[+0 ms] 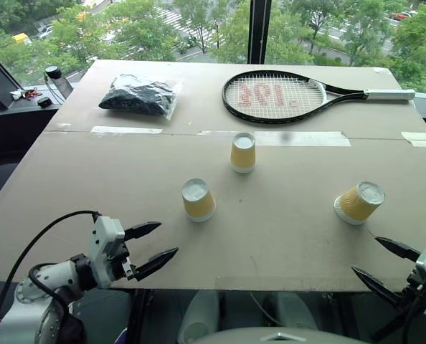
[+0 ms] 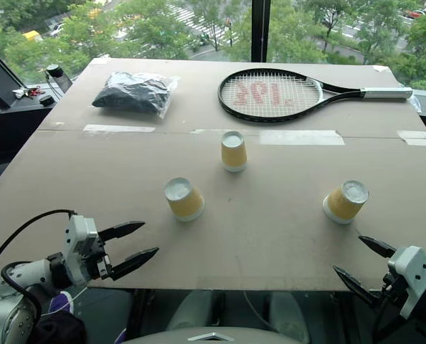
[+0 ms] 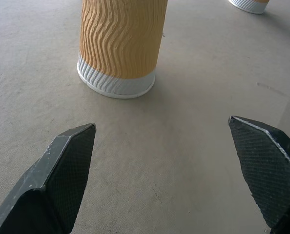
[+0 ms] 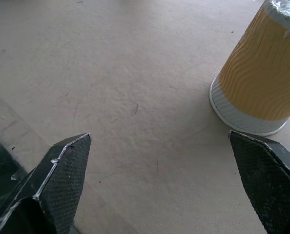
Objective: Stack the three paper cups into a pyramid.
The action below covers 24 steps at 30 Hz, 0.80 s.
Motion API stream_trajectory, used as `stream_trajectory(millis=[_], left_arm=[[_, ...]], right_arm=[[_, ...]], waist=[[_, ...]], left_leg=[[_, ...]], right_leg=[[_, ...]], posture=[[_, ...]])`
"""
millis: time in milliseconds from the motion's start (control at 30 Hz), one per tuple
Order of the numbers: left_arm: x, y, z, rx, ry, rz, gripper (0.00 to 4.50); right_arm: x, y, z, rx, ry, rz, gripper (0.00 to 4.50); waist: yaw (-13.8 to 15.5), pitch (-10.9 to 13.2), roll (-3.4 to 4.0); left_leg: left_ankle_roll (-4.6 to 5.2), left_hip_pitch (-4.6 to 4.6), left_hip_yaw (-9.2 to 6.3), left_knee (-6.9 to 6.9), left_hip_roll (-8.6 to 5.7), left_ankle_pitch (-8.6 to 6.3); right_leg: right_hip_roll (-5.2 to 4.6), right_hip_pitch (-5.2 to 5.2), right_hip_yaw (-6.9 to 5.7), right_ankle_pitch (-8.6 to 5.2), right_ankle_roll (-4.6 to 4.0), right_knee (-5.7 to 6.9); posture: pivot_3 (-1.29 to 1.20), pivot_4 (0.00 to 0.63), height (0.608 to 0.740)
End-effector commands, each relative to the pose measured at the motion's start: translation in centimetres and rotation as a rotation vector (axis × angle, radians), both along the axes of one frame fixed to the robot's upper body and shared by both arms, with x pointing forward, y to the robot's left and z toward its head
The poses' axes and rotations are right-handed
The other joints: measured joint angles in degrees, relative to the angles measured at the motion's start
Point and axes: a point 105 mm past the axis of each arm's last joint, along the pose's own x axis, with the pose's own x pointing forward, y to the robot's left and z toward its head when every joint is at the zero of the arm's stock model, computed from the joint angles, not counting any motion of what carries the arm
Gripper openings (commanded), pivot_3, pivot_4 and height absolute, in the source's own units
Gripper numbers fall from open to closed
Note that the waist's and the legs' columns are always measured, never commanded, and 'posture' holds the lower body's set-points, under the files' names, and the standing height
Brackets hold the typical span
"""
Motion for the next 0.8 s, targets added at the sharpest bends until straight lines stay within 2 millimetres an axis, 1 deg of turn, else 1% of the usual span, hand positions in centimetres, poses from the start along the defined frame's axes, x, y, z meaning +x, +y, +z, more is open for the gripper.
stream_trajectory(millis=[33,133,267,333,400,500,633,700,800], left_arm=[[0.6,-0.7,1.0,-0.005,-0.049,-0.019,4.50],[1.7,-1.2,1.8,-0.034,-0.083,-0.011,4.50],[2.4,-1.3,1.7,-0.022,-0.127,-0.002,4.50],[3.1,-1.6,2.4,-0.015,-0.145,0.010,4.50],[3.8,-2.0,3.4,-0.022,-0.160,0.002,4.50],[4.5,-2.4,4.5,-0.018,-0.181,-0.017,4.50],[5.5,-4.0,5.7,-0.008,-0.193,-0.076,4.50],[6.1,-4.8,5.7,0.005,-0.184,-0.107,4.50],[6.9,-5.2,5.5,0.030,-0.184,-0.137,4.50]], right_arm=[[0.0,0.7,1.1,0.011,-0.033,0.024,4.46],[0.3,3.4,2.8,0.078,-0.059,0.103,4.46],[-0.1,5.5,3.4,0.123,-0.055,0.195,4.46],[-0.3,7.1,4.2,0.145,-0.071,0.266,4.46],[-0.5,8.6,5.1,0.191,-0.082,0.328,4.46],[-0.6,9.4,5.4,0.211,-0.085,0.376,4.46],[-0.5,10.0,5.7,0.217,-0.129,0.384,4.46],[-0.8,10.2,5.9,0.227,-0.139,0.388,4.46],[-0.9,10.4,6.0,0.222,-0.159,0.379,4.46]], waist=[[0.00,0.00,0.00],[0.13,0.02,0.11],[-0.08,-0.01,0.13],[-0.04,-0.01,0.12],[0.04,0.00,0.12],[0.10,-0.02,0.10],[0.04,-0.02,0.09],[0.06,-0.02,0.10],[0.01,-0.02,0.10]], left_leg=[[0.00,0.00,0.00,0.00,0.00,0.00],[0.00,0.00,-0.03,0.02,0.00,0.00],[0.00,-0.01,-0.03,0.01,0.00,0.00],[0.01,-0.04,-0.01,0.01,0.00,0.00],[0.01,-0.07,-0.02,0.02,-0.01,-0.01],[0.01,-0.08,-0.15,0.05,-0.01,0.00],[0.01,-0.10,-0.13,0.06,-0.05,0.00],[0.01,-0.10,-0.14,0.07,-0.06,0.00],[0.01,-0.10,-0.16,0.07,-0.07,0.00]], right_leg=[[0.00,0.00,0.00,0.00,0.00,0.00],[0.00,0.00,-0.03,0.02,0.03,0.03],[0.02,0.00,-0.04,0.08,0.14,0.02],[0.02,0.00,-0.03,0.09,0.16,-0.03],[0.03,-0.03,-0.05,0.09,0.17,-0.02],[0.06,-0.02,-0.17,0.10,0.18,0.03],[0.07,-0.02,-0.16,0.11,0.20,0.01],[0.09,-0.02,-0.17,0.12,0.22,0.02],[0.14,-0.02,-0.17,0.12,0.22,0.03]], posture=[[0.00,0.150,0.740],[0.00,0.150,0.740],[0.00,0.150,0.740],[0.00,0.150,0.740],[0.00,0.150,0.740],[0.00,0.150,0.740],[0.00,0.150,0.740],[0.00,0.150,0.740],[0.00,0.150,0.740]])
